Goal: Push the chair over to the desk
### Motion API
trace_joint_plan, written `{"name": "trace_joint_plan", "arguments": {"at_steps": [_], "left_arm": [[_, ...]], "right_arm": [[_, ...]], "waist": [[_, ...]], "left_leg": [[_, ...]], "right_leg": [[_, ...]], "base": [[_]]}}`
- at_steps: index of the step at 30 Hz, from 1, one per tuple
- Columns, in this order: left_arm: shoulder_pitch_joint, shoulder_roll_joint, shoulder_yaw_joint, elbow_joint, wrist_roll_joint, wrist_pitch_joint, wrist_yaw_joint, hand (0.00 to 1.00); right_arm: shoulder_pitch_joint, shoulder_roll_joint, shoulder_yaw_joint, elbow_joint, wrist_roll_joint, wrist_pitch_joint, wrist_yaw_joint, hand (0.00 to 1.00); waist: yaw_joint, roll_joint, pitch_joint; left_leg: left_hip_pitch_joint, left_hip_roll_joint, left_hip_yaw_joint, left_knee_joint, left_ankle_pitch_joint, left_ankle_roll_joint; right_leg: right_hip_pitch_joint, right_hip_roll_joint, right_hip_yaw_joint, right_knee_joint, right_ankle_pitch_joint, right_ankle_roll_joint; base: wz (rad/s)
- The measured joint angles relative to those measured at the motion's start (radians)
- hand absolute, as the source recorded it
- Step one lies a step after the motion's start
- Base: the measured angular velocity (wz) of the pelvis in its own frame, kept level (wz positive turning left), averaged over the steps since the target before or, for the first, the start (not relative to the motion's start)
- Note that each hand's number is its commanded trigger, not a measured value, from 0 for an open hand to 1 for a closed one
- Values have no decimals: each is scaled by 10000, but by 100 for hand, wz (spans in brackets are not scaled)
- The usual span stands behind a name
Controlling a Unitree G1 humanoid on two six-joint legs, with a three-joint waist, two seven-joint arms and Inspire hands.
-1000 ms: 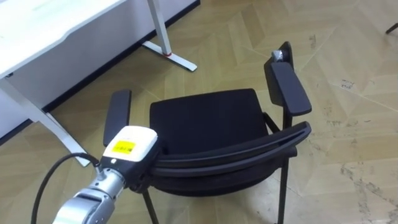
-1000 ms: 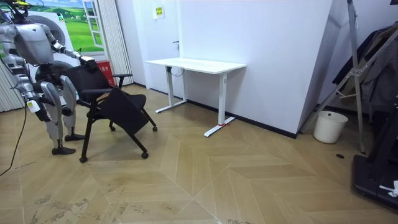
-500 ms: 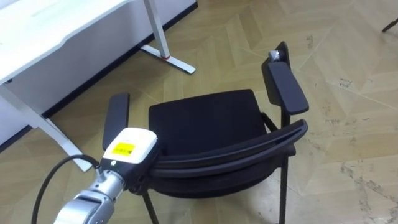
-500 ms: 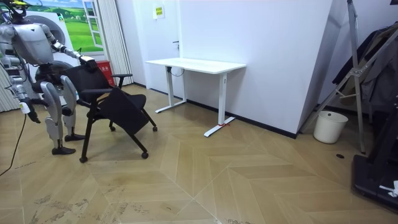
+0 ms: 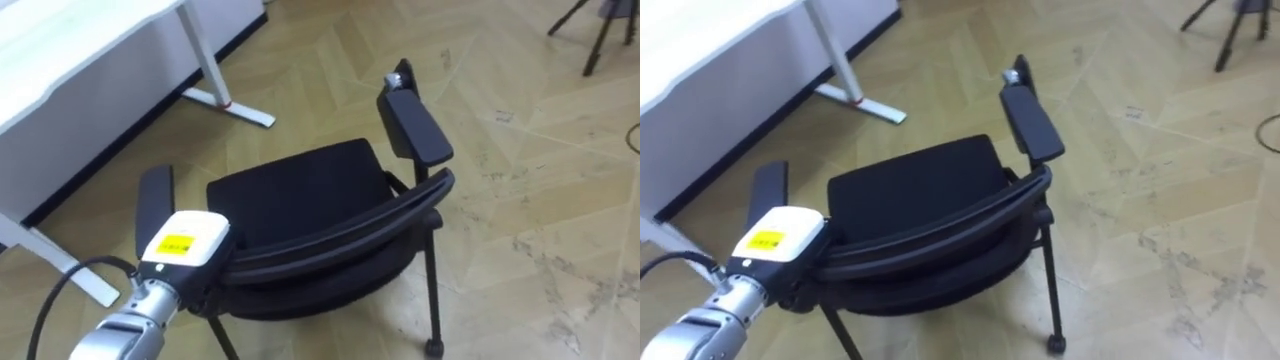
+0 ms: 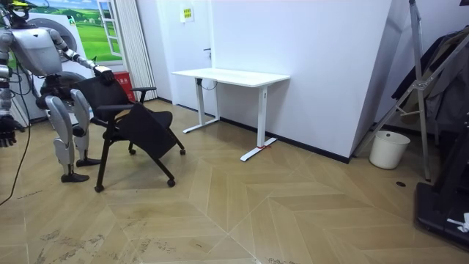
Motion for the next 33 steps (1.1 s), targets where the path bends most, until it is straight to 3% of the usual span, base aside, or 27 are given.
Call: {"name": "trace_joint_plan", "arguments": {"at_steps": [3, 5, 9, 12, 17, 23, 28, 33], "left_arm": [[45, 180, 146, 84, -133, -108, 156, 100], [157, 339, 257, 46, -195, -269, 379, 100], [171, 697, 266, 3, -196, -567, 577, 100], [304, 761, 582, -7, -244, -1015, 664, 100], [562, 764, 1005, -61, -111, -1617, 1038, 100], [487, 715, 1057, -86, 7, -1776, 1035, 100], [326, 593, 1054, -114, 85, -1729, 722, 100], [140, 517, 1030, -283, 430, -1641, 478, 100]], "right_arm": [[94, 19, -843, -1752, 1179, -171, -976, 0], [35, -14, -1175, -2817, 1413, -736, -1830, 0], [6, -67, -1337, -4422, 1013, -1275, -3344, 0], [-154, -224, -1454, -5857, 297, -1558, -4678, 0], [-693, -689, -1452, -8641, -3401, -1827, -6745, 0], [-979, -871, -1012, -11242, -8327, -2214, -8303, 0], [-1022, -871, -401, -12748, -10218, -2155, -8553, 0], [-1032, -911, 351, -13860, -12423, -2085, -8235, 0]], "waist": [[-344, -8, -4], [-537, -100, -48], [-578, -267, -66], [-523, -305, -64], [-400, -364, -75], [-169, -451, -91], [113, -548, -55], [509, -788, -38]], "left_leg": [[-195, -45, 32, 42, -36, 58], [-358, -65, 70, 167, -42, 75], [-440, -49, 87, 213, -41, 76], [-546, -52, 160, 215, -41, 75], [-751, -65, 310, 215, -40, 77], [-769, -48, 366, 211, -38, 76], [-670, -57, 515, 206, -39, 75], [-551, -35, 623, 173, -37, 73]], "right_leg": [[-199, -40, 61, 68, 29, 65], [-327, -60, 84, 207, 38, 79], [-408, -54, 70, 299, 39, 75], [-573, -41, 154, 349, 38, 76], [-903, -28, 311, 451, 31, 87], [-1005, -11, 330, 459, 30, 85], [-1014, -23, 402, 468, 1, 95], [-992, 18, 510, 513, 14, 75]], "base": [[-7], [-3], [0], [-8], [-8], [-3], [-8], [-7]]}}
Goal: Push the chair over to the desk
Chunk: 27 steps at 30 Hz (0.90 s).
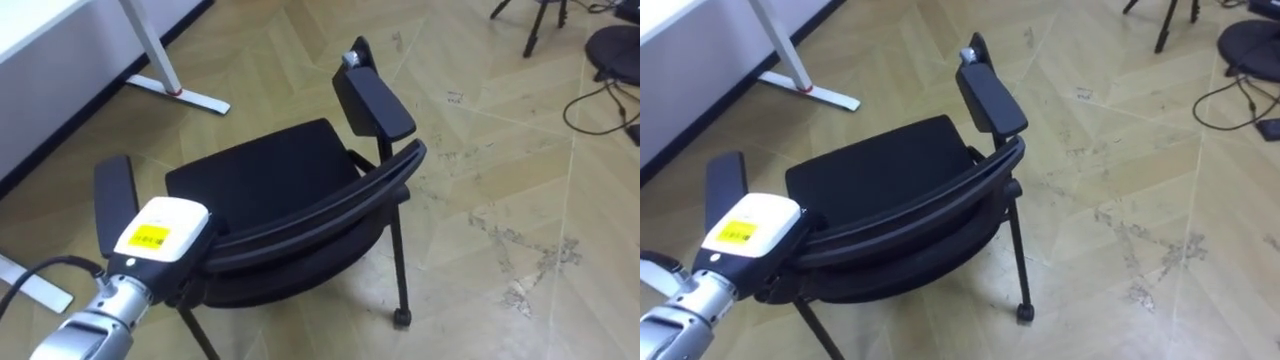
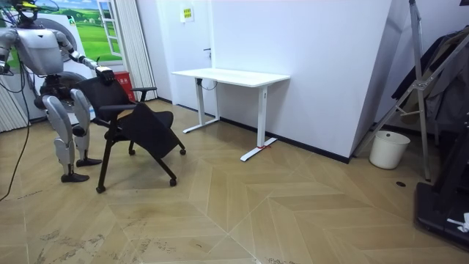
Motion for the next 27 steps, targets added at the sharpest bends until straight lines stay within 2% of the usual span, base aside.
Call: {"name": "trace_joint_plan", "arguments": {"at_steps": [1, 5, 6, 9, 11, 12, 14, 17, 19, 22, 27], "left_arm": [[-17, -46, -2, -35, 80, 24, -11, 100], [-165, -52, -8, -115, 89, -16, -200, 100], [-199, -51, -9, -120, 88, -35, -220, 100], [-271, 26, -23, -152, 81, -126, -311, 100], [-378, 148, -169, -148, 81, -154, -341, 100], [-414, 199, -225, -149, 81, -163, -342, 100], [-600, 493, -502, -148, 57, -190, -304, 100], [-694, 572, -630, -148, 54, -246, -237, 100], [-757, 573, -655, -148, 65, -331, -202, 100], [-827, 579, -686, -147, 65, -520, -190, 100], [-981, 779, -973, -101, 54, -661, -43, 100]], "right_arm": [[-44, -1, 205, -166, -685, 0, 152, 0], [-468, -141, 679, -414, -2915, 17, 781, 0], [-481, -193, 780, -536, -3102, 19, 890, 0], [-803, -876, 1636, -681, -3837, 3, 1407, 0], [-1032, -1534, 2263, -753, -4343, -2, 1983, 0], [-1055, -1677, 2434, -845, -4419, 0, 2132, 0], [-1065, -2102, 3145, -1223, -4539, -48, 2648, 0], [-1064, -2284, 4004, -1402, -4872, -128, 3371, 0], [-1050, -2387, 4460, -1403, -5006, -124, 3890, 0], [-1048, -2427, 4913, -1412, -5045, -157, 4542, 0], [-1072, -2528, 5641, -1479, -5317, -271, 4757, 0]], "waist": [[50, -45, 15], [340, -206, -23], [373, -229, -6], [470, -320, 20], [618, -410, 52], [671, -425, 51], [841, -478, 77], [956, -593, 141], [1172, -624, 152], [1371, -654, 134], [1737, -701, 103]], "left_leg": [[61, 1, 21, -10, 0, 0], [89, 16, 63, -30, 0, 0], [93, 24, 62, -23, -1, -1], [141, 61, 61, -28, 0, -3], [270, 115, 110, -44, -1, -14], [272, 126, 110, -43, 0, -18], [303, 160, 108, -42, 5, -27], [390, 173, 97, -56, 4, -28], [403, 174, 100, -82, -2, -39], [410, 167, 89, -131, -4, -41], [439, 189, 81, -128, -3, -42]], "right_leg": [[12, 1, 8, -13, 2, -1], [106, 17, 30, -58, 26, -8], [127, 20, 28, -72, 34, -10], [226, 51, 33, -166, 81, -29], [385, 91, 28, -230, 137, -47], [393, 95, 16, -236, 137, -50], [483, 112, -24, -364, 176, -100], [616, 118, -65, -429, 183, -107], [636, 122, -63, -491, 189, -109], [652, 119, -70, -540, 197, -103], [686, 136, -75, -539, 197, -105]], "base": [[-5], [-3], [0], [-1], [-2], [0], [2], [1], [0], [0], [0]]}}
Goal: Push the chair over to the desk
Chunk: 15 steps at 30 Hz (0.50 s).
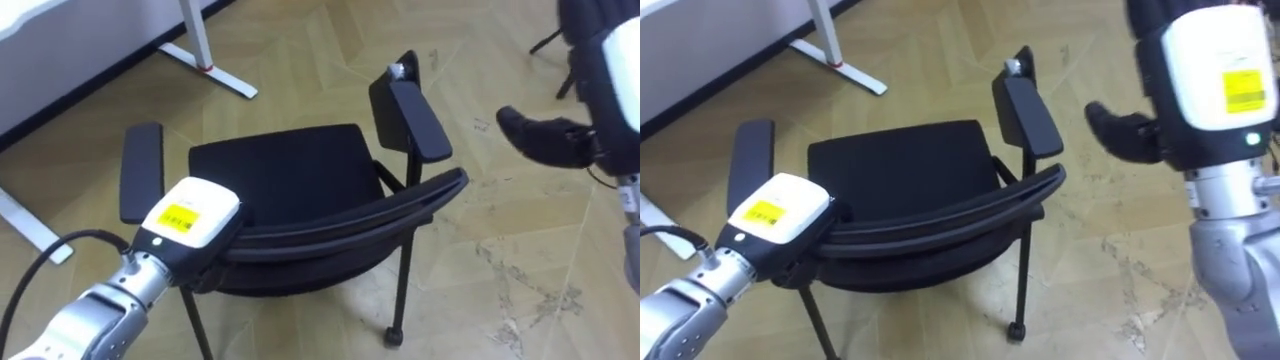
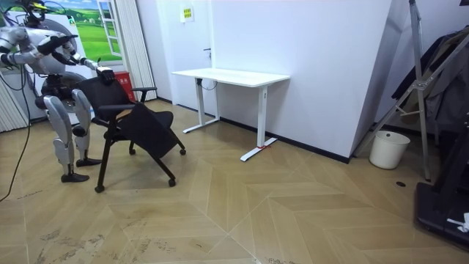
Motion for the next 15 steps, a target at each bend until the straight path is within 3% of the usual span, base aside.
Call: {"name": "trace_joint_plan", "arguments": {"at_steps": [5, 15], "left_arm": [[-44, 101, -131, 183, 3, -149, 353, 100], [-111, 146, -132, 561, -6, -386, 478, 100]], "right_arm": [[-4, -313, 835, -430, -43, -106, 466, 0], [-4, -491, 1223, -598, -303, -213, 1693, 0]], "waist": [[177, -34, -2], [237, -159, -16]], "left_leg": [[21, 7, -111, -2, 0, 0], [165, 24, -127, -12, 0, 0]], "right_leg": [[39, -2, -74, -4, 0, 0], [221, -8, -246, -32, 3, -6]], "base": [[2], [0]]}}
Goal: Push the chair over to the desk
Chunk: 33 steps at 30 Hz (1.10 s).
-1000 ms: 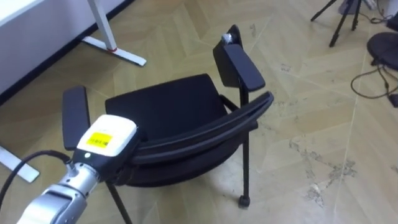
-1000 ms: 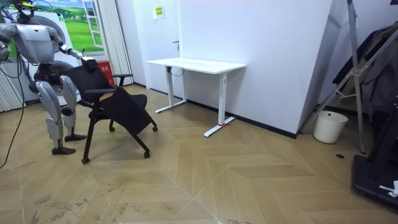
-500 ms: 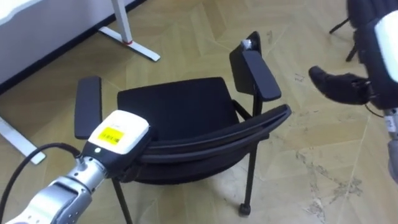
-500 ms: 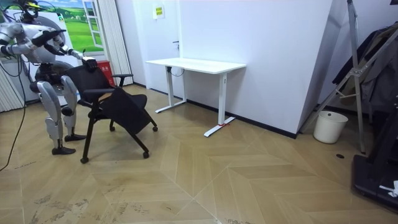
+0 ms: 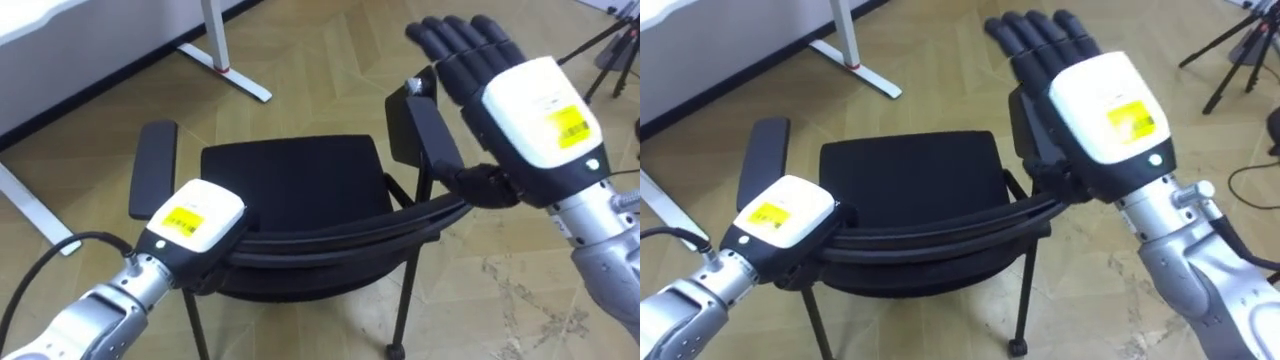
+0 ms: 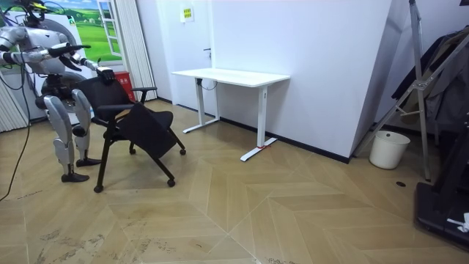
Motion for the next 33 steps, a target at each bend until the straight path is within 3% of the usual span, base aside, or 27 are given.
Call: {"name": "trace_joint_plan", "arguments": {"at_steps": [15, 22, 25, 29, 33], "left_arm": [[-109, 92, 10, 34, -24, -235, 87, 100], [-157, 111, -150, 35, -70, -169, -77, 100], [-154, 333, -256, 32, -313, -147, -126, 100], [-226, 558, -376, 18, -505, -148, -115, 100], [-258, 697, -383, 1, -674, -204, -101, 100]], "right_arm": [[-6, -155, 421, -90, -85, -180, 1170, 0], [-13, -409, 440, -68, 2179, 53, 2630, 0], [-15, -592, 751, -65, 3114, 205, 3370, 0], [-24, -1280, 1454, -71, 4598, 269, 4530, 0], [-63, -1393, 1550, -187, 5125, 401, 5469, 0]], "waist": [[77, -52, -34], [45, -26, -11], [46, -30, -4], [38, -34, 3], [2, -25, 12]], "left_leg": [[7, 102, -41, -5, -53, -89], [238, 103, -112, -18, -53, -89], [347, 100, -118, -34, -53, -89], [333, 105, -154, -36, -53, -89], [237, 99, -281, -35, -53, -90]], "right_leg": [[2, 44, -201, -5, 19, -31], [319, 20, -344, -179, 20, -32], [415, 36, -356, -173, 20, -32], [407, 41, -404, -175, 20, -32], [319, 52, -468, -169, 25, -40]], "base": [[0], [4], [-3], [0], [2]]}}
